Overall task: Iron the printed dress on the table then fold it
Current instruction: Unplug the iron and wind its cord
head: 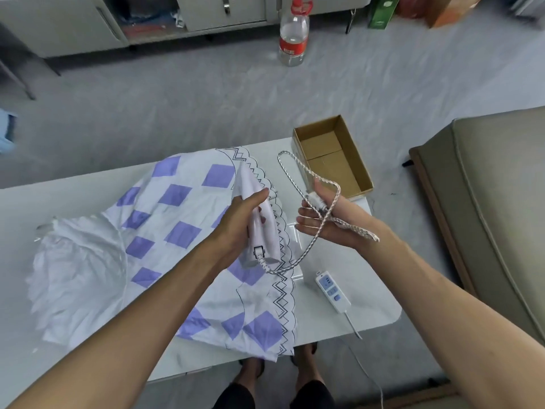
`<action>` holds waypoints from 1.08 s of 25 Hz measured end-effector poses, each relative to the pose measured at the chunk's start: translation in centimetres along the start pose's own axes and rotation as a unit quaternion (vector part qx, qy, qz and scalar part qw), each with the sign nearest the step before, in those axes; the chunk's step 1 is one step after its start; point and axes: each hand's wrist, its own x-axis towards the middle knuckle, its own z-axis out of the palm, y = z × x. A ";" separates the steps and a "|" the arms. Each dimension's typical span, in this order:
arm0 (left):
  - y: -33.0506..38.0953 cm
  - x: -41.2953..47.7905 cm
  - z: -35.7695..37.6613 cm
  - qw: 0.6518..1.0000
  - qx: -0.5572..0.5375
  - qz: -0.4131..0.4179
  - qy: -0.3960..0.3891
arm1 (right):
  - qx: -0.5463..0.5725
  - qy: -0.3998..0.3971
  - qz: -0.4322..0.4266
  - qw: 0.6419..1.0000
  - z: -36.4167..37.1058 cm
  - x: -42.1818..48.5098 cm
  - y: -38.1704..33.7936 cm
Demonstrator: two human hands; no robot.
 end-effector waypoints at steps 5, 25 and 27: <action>2.2 -1.1 -0.2 0.997 -0.076 -0.009 0.001 | 0.116 0.010 -0.093 0.989 4.4 -1.6 -2.3; 6.6 19.1 18.6 1.000 0.010 0.025 0.009 | -0.692 0.222 -0.259 0.636 -8.0 7.1 -16.1; 6.5 21.9 19.4 1.000 0.010 0.023 0.002 | -0.695 0.221 -0.253 0.635 -9.4 9.6 -16.9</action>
